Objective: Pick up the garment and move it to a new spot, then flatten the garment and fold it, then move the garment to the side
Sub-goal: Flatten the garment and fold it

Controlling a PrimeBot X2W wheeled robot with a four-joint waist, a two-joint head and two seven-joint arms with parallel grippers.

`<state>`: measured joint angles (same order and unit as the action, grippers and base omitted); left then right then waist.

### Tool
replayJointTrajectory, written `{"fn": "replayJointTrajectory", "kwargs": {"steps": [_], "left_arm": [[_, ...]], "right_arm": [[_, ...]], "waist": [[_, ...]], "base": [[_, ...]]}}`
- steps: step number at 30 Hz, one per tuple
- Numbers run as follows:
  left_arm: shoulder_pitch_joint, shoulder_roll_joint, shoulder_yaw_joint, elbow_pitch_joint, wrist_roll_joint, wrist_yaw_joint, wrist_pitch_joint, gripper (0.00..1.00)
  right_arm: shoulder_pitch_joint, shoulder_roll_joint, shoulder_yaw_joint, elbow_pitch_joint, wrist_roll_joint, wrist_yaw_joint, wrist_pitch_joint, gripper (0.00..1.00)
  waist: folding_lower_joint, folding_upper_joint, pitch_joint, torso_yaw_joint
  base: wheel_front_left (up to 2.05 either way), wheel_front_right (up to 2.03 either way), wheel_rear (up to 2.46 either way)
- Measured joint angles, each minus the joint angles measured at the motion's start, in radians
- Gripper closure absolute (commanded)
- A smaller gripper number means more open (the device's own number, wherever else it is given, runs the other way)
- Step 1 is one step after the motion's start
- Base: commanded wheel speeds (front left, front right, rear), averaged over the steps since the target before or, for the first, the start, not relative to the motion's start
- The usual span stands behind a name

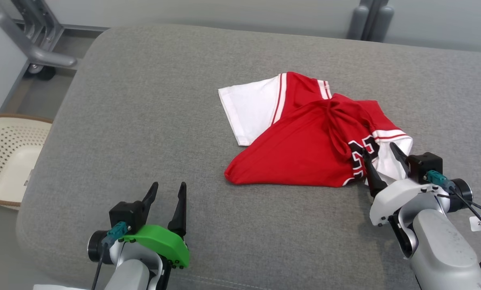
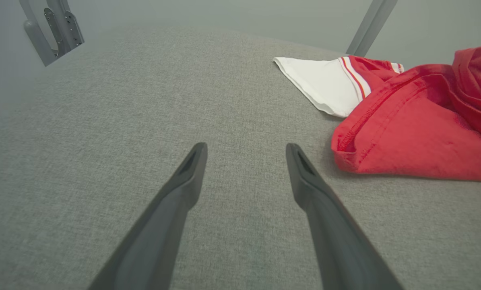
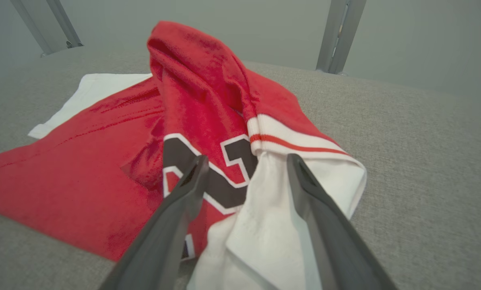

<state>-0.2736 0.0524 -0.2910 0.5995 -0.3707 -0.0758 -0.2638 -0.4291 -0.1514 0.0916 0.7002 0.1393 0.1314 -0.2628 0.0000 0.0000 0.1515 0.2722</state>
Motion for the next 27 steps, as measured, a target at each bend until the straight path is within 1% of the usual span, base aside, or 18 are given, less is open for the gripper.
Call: {"fn": "replayJointTrajectory", "kwargs": {"steps": [3,6,7,8,9,10,13,18,23,27], "left_arm": [[0.001,-0.001,-0.012,-0.012,-0.014,-0.002,0.000,0.00],[0.001,-0.001,-0.019,-0.021,-0.024,0.002,0.000,0.00],[0.001,-0.001,-0.022,-0.024,-0.026,0.002,0.000,0.00],[0.001,-0.001,-0.027,-0.024,-0.028,0.002,0.000,0.00],[0.001,-0.001,-0.030,-0.024,-0.034,0.002,0.000,0.00],[0.002,-0.001,-0.033,-0.025,-0.039,0.003,0.000,0.00],[0.002,-0.002,-0.044,-0.034,-0.051,0.004,0.000,0.00],[0.001,-0.002,-0.062,-0.049,-0.055,0.004,0.000,0.00],[0.000,-0.002,-0.068,-0.052,-0.051,0.002,0.000,0.00],[0.002,-0.003,-0.066,-0.044,-0.051,-0.002,0.000,0.00]], "right_arm": [[-0.017,-0.003,-0.014,0.035,-0.015,0.000,0.000,0.00],[-0.026,-0.005,-0.039,0.061,-0.027,0.000,0.000,0.00],[-0.027,-0.005,-0.047,0.064,-0.028,0.000,0.000,0.26],[-0.027,-0.006,-0.053,0.066,-0.029,0.000,0.000,0.56],[-0.027,-0.008,-0.060,0.068,-0.031,0.000,0.000,0.72],[-0.026,-0.011,-0.067,0.072,-0.032,0.000,0.000,1.00],[-0.022,-0.022,-0.086,0.071,-0.035,0.000,0.000,1.00],[-0.019,-0.049,-0.114,-0.007,-0.031,0.000,0.000,1.00],[-0.012,-0.114,-0.128,-0.103,-0.047,0.000,0.000,1.00],[0.033,-0.171,-0.122,-0.165,-0.064,0.000,0.000,1.00]], "waist": [[0.0000,0.0000,0.010,0.030],[0.0000,0.0000,0.026,0.044],[0.0000,0.0000,0.031,0.046],[0.0000,0.0000,0.035,0.047],[0.0000,0.0000,0.038,0.045],[0.0000,0.0000,0.040,0.043],[0.0000,0.0000,0.040,0.030],[0.0000,0.0000,0.035,-0.001],[0.0000,0.0000,0.021,-0.045],[0.0000,0.0000,0.000,-0.089]], "base": [[0.00,0.00,0.00],[0.00,0.00,0.00],[0.00,0.00,0.00],[0.00,0.00,0.00],[0.00,0.00,0.00],[0.00,0.00,0.00],[0.00,0.00,0.00],[0.00,0.00,0.00],[0.00,0.00,0.00],[0.00,0.00,0.00]]}}
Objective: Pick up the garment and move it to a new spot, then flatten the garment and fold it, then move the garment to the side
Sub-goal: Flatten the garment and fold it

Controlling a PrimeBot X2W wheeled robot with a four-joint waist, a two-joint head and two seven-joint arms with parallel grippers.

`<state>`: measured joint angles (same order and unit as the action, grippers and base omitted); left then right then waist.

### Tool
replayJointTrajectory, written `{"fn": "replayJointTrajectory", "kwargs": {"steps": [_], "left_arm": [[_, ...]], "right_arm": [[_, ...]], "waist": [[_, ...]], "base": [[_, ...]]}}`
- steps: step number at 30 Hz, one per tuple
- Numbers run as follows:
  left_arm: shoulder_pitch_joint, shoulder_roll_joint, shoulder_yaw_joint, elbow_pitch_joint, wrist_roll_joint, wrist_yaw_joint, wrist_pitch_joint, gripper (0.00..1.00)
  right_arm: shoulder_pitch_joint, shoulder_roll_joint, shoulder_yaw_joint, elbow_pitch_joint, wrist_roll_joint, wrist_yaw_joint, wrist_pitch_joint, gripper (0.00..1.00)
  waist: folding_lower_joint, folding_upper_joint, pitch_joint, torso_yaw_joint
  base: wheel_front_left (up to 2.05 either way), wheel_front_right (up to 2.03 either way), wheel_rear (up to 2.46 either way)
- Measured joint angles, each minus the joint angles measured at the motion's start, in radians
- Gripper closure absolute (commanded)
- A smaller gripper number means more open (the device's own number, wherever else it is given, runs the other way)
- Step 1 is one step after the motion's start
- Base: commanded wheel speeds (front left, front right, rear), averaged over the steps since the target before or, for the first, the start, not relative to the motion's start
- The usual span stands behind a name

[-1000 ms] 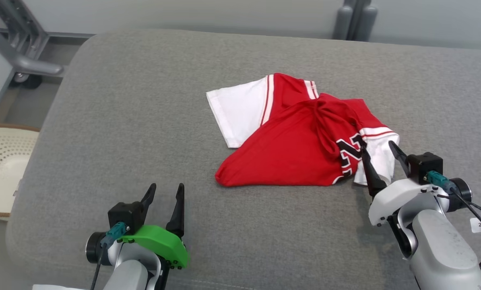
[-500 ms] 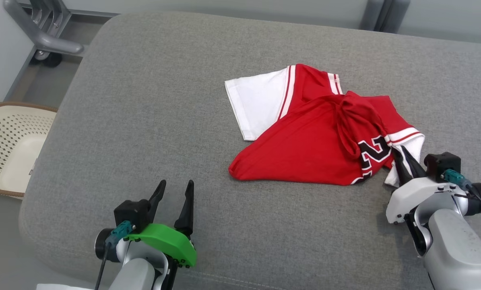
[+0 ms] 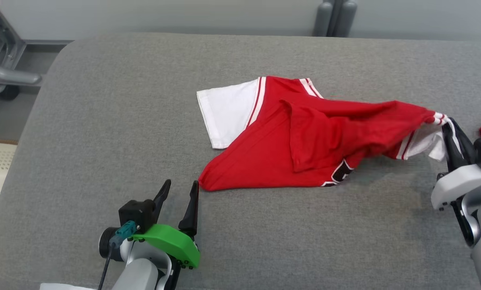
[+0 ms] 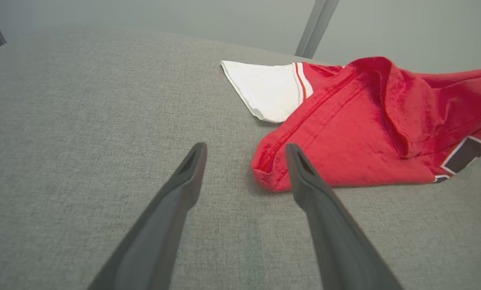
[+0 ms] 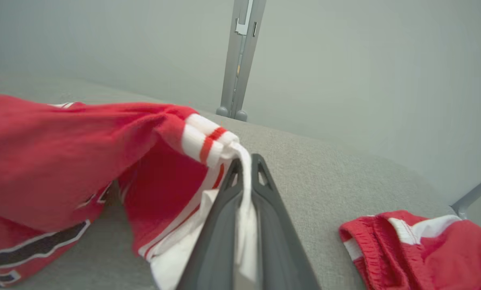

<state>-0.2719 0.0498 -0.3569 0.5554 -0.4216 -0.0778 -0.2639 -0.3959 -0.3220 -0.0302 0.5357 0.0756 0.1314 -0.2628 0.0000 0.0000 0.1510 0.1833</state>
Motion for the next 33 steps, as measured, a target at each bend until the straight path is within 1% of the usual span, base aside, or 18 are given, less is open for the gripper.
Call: {"fn": "replayJointTrajectory", "kwargs": {"steps": [3,5,6,7,11,15,16,17,20,24,32,33], "left_arm": [[0.003,0.000,0.000,0.002,-0.004,-0.001,0.000,0.00],[0.006,0.000,-0.002,0.004,-0.008,-0.002,0.000,0.00],[0.007,0.000,-0.005,0.006,-0.009,-0.003,0.000,0.00],[0.008,0.000,-0.007,0.008,-0.012,-0.003,0.000,0.00],[0.005,0.000,-0.032,0.024,-0.024,-0.008,0.000,0.00],[-0.023,0.000,-0.108,0.069,-0.039,-0.025,0.000,0.00],[-0.046,-0.001,-0.145,0.089,-0.067,-0.032,0.000,0.00],[-0.061,-0.001,-0.159,0.098,-0.074,-0.035,0.000,0.00],[-0.107,-0.001,-0.188,0.133,-0.103,-0.037,0.000,0.00],[-0.159,-0.001,-0.223,0.187,-0.184,-0.041,0.000,0.00],[-0.241,-0.002,-0.298,0.292,-0.309,-0.045,0.000,0.00],[-0.248,-0.002,-0.304,0.300,-0.321,-0.045,0.000,0.11]], "right_arm": [[0.062,-0.016,0.016,-0.008,0.000,0.000,0.000,1.00],[0.083,-0.019,0.027,-0.004,0.002,0.000,0.000,1.00],[0.105,-0.020,0.040,0.008,0.003,0.000,0.000,0.76],[0.122,-0.018,0.050,0.023,0.010,0.000,0.000,0.00],[0.163,-0.001,0.077,0.075,0.032,0.000,0.000,0.00],[0.172,0.021,0.092,0.074,0.050,0.000,0.000,0.00],[0.177,0.033,0.103,0.062,0.055,0.000,0.000,0.00],[0.178,0.039,0.110,0.053,0.059,0.000,0.000,0.00],[0.173,0.060,0.135,0.027,0.068,0.000,0.000,0.00],[0.150,0.077,0.175,0.005,0.082,0.000,0.000,0.00],[0.124,0.082,0.205,-0.026,0.107,0.000,0.000,0.00],[0.123,0.083,0.204,-0.030,0.110,0.000,0.000,0.00]], "waist": [[0.0000,0.0000,-0.017,-0.038],[0.0000,0.0000,-0.023,-0.051],[0.0000,0.0000,-0.028,-0.065],[0.0000,0.0000,-0.033,-0.079],[0.0000,0.0000,-0.048,-0.132],[0.0000,0.0000,-0.052,-0.182],[0.0000,0.0000,-0.051,-0.205],[0.0000,0.0000,-0.050,-0.217],[0.0000,0.0000,-0.044,-0.254],[0.0000,0.0000,-0.034,-0.305],[0.0000,0.0000,-0.005,-0.389],[0.0000,0.0000,0.000,-0.395]], "base": [[0.00,0.00,0.00],[0.00,0.00,0.00],[0.00,0.00,0.00],[0.00,0.00,0.00],[0.00,0.00,0.00],[0.00,0.00,0.00],[0.00,0.00,0.00],[0.00,0.00,0.00],[0.00,0.00,0.00],[0.00,0.00,0.00],[0.00,0.00,0.00],[0.00,0.00,0.00]]}}
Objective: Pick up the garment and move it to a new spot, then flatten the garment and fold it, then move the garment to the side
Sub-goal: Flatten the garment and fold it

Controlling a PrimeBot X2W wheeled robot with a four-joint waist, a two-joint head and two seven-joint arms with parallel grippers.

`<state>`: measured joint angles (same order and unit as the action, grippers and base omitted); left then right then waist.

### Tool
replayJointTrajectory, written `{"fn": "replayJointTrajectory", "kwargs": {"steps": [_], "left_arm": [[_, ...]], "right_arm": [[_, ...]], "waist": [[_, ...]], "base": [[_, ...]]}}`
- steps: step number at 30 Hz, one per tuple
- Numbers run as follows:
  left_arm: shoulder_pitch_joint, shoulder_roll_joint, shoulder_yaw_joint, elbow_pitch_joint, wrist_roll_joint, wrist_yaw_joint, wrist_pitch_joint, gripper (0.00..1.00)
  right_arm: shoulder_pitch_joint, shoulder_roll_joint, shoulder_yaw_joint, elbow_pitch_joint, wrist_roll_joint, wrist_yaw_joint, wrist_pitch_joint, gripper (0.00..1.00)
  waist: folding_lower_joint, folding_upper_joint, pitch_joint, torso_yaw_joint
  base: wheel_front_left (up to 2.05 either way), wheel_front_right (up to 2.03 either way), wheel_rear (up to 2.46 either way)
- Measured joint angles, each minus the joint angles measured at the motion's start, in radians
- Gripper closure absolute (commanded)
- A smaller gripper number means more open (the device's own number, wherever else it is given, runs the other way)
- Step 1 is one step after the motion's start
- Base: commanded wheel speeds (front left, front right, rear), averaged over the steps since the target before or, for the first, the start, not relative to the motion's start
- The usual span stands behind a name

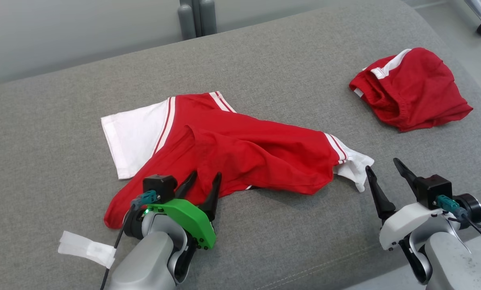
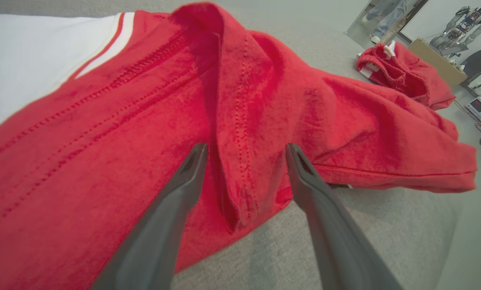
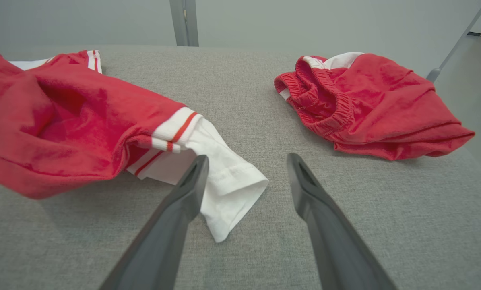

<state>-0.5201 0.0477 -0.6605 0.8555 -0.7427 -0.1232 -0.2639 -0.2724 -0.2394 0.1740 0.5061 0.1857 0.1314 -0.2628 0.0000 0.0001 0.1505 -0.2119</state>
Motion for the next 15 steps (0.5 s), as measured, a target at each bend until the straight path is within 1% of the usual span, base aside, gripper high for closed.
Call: {"fn": "replayJointTrajectory", "kwargs": {"steps": [1,2,5,8,11,15], "left_arm": [[-0.007,0.000,-0.005,0.011,-0.015,0.000,0.000,0.69],[-0.010,0.000,-0.006,0.018,-0.019,0.000,0.000,1.00],[-0.019,0.000,0.004,0.032,-0.026,0.002,0.000,1.00],[-0.017,0.000,0.025,0.021,-0.020,0.004,0.000,1.00],[0.006,0.000,0.062,-0.012,0.000,0.004,0.000,1.00],[0.081,0.000,0.104,-0.057,0.011,0.000,0.000,1.00]], "right_arm": [[0.000,-0.001,0.000,-0.003,0.002,0.000,0.000,0.00],[0.000,0.000,0.000,-0.005,0.003,0.000,0.000,0.00],[-0.004,0.004,-0.002,-0.012,0.007,0.000,0.000,0.00],[-0.006,0.004,-0.012,-0.026,0.016,0.000,0.000,0.00],[-0.009,0.002,-0.025,-0.048,0.022,0.000,0.000,0.00],[-0.020,0.004,-0.034,-0.076,0.027,0.000,0.000,0.00]], "waist": [[0.0000,0.0000,0.005,-0.005],[0.0000,0.0000,0.010,-0.009],[0.0000,0.0000,0.021,-0.011],[0.0000,0.0000,0.024,0.003],[0.0000,0.0000,0.024,0.030],[0.0000,0.0000,0.017,0.083]], "base": [[0.00,0.00,0.00],[0.00,0.00,0.00],[0.00,0.00,0.00],[0.00,0.00,0.00],[0.00,0.00,0.00],[0.00,0.00,0.00]]}}
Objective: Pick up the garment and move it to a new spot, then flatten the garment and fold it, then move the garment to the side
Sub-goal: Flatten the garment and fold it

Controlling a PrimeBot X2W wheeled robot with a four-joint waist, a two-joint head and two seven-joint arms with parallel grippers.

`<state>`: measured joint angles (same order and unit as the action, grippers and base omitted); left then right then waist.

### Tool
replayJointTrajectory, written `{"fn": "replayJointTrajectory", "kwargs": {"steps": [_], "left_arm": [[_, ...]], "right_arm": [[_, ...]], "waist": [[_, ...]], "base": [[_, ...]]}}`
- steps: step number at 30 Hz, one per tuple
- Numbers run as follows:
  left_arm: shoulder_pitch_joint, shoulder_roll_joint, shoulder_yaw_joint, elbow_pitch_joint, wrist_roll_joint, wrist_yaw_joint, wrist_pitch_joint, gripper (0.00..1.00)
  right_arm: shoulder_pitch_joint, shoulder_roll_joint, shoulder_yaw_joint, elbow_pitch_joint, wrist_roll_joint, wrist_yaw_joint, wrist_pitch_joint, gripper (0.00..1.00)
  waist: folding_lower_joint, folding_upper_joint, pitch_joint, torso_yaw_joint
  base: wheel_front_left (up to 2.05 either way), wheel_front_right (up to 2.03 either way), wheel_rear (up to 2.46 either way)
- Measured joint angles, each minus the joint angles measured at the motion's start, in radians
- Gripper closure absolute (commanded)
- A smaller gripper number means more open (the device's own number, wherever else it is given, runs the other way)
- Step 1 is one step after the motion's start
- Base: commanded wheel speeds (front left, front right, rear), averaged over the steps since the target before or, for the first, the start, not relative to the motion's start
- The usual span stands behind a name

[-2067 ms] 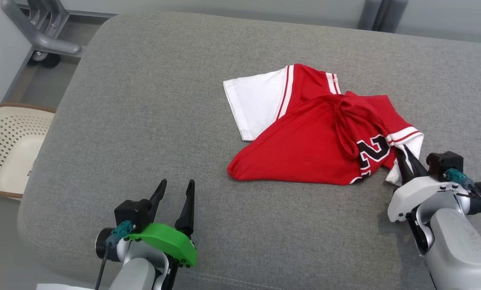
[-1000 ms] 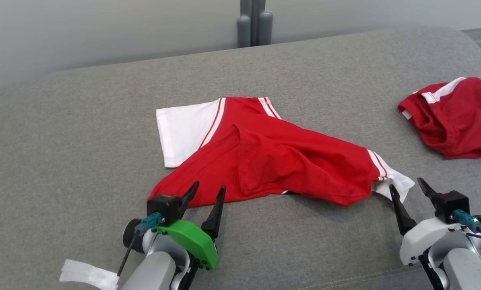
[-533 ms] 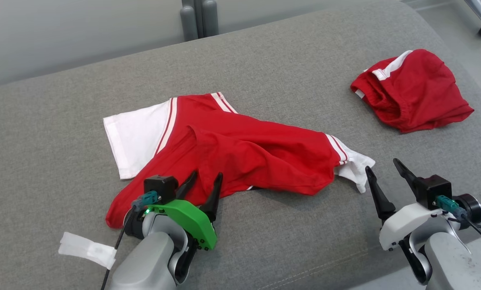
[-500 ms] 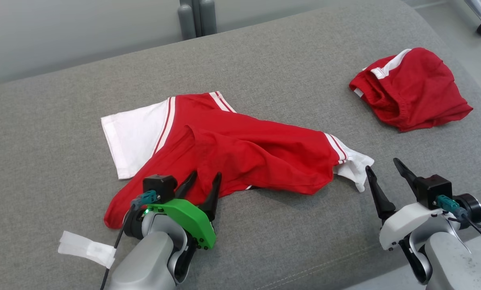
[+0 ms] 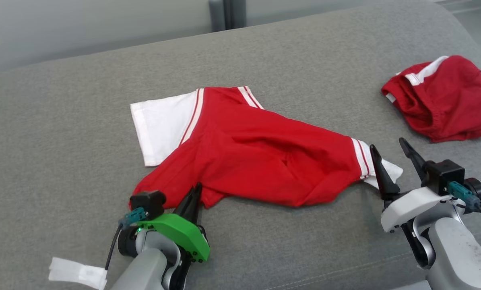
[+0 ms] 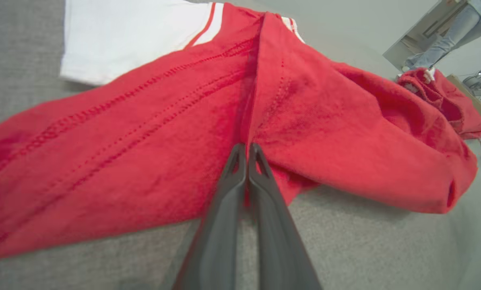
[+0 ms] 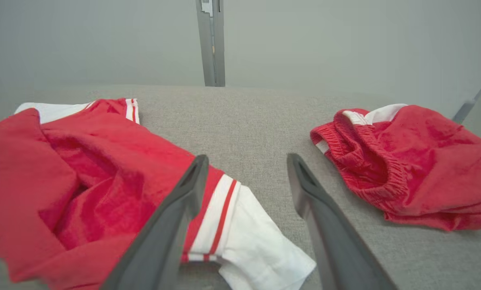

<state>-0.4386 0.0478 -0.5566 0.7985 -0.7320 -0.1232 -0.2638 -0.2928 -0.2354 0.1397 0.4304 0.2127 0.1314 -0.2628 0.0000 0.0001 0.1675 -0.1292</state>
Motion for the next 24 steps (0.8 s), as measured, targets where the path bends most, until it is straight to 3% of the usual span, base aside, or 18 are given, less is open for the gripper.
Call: {"fn": "replayJointTrajectory", "kwargs": {"steps": [7,11,16,17,18,24], "left_arm": [[0.089,0.000,0.050,-0.043,0.059,0.001,0.000,1.00],[0.112,0.001,0.102,-0.049,0.081,0.027,0.000,1.00],[0.137,0.001,0.089,-0.038,0.084,0.025,0.000,1.00],[0.137,0.001,0.080,-0.046,0.083,0.021,0.000,0.38],[0.136,0.001,0.072,-0.057,0.081,0.019,0.000,0.00],[0.134,0.002,0.062,-0.179,0.086,0.041,0.000,0.00]], "right_arm": [[-0.067,-0.006,0.012,-0.003,0.006,0.000,0.000,0.00],[-0.114,-0.007,0.049,0.034,0.006,0.000,0.000,0.00],[-0.166,-0.011,0.084,0.102,0.015,0.000,0.000,0.00],[-0.177,-0.015,0.089,0.118,0.016,0.000,0.000,0.00],[-0.188,-0.018,0.091,0.134,0.020,0.000,0.000,0.00],[-0.284,-0.063,0.075,0.251,0.027,0.000,0.000,0.00]], "waist": [[0.0000,0.0000,-0.012,0.132],[0.0000,0.0000,-0.012,0.212],[0.0000,0.0000,-0.008,0.303],[0.0000,0.0000,-0.006,0.320],[0.0000,-0.0001,-0.004,0.336],[0.0000,0.0000,0.021,0.420]], "base": [[0.00,0.00,0.00],[0.00,0.00,0.00],[0.00,0.00,0.00],[0.00,0.00,0.00],[0.00,0.00,0.00],[0.00,0.00,0.00]]}}
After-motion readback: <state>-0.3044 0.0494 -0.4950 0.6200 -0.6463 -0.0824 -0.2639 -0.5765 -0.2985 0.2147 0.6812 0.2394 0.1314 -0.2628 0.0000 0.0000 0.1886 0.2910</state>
